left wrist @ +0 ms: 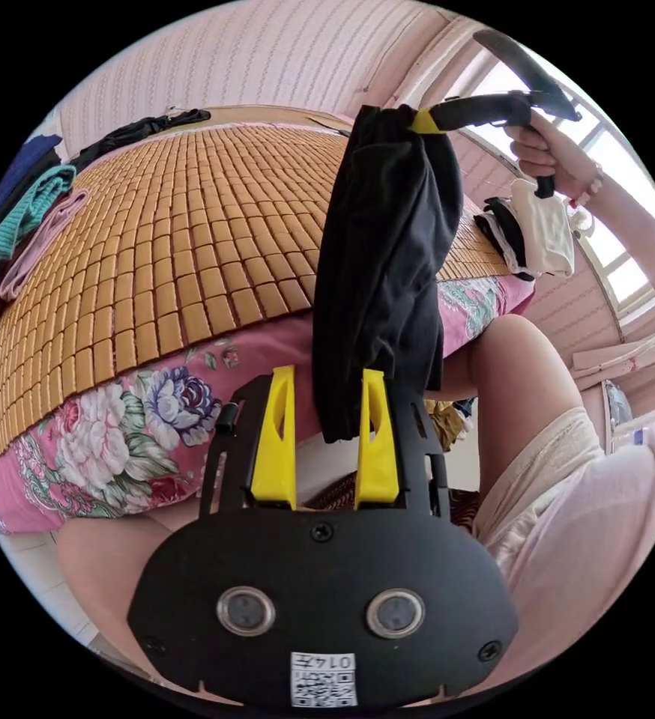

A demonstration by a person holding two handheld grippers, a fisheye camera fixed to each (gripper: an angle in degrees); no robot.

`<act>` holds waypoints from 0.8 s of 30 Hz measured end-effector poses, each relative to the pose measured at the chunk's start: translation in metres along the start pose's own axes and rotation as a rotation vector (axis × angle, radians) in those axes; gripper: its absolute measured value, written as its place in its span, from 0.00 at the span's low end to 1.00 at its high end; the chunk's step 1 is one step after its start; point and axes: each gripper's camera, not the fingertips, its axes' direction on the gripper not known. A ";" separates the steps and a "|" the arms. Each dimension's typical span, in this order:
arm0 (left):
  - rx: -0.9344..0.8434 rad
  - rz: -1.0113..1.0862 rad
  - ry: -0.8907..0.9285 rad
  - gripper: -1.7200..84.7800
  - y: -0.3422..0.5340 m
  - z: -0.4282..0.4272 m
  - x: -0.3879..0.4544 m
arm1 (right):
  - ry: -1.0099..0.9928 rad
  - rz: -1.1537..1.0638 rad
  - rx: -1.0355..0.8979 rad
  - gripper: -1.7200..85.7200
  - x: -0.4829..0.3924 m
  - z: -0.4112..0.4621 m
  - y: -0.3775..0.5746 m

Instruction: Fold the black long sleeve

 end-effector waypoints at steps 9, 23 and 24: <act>0.119 0.257 0.022 0.06 -0.011 -0.072 0.069 | 0.047 0.228 0.216 0.03 -0.028 -0.064 0.153; 0.074 0.487 0.253 0.04 -0.229 -0.107 0.183 | 0.102 0.623 0.504 0.03 0.049 -0.157 0.366; 0.088 0.501 0.294 0.04 -0.267 -0.098 0.197 | 0.135 0.625 0.487 0.03 0.058 -0.168 0.367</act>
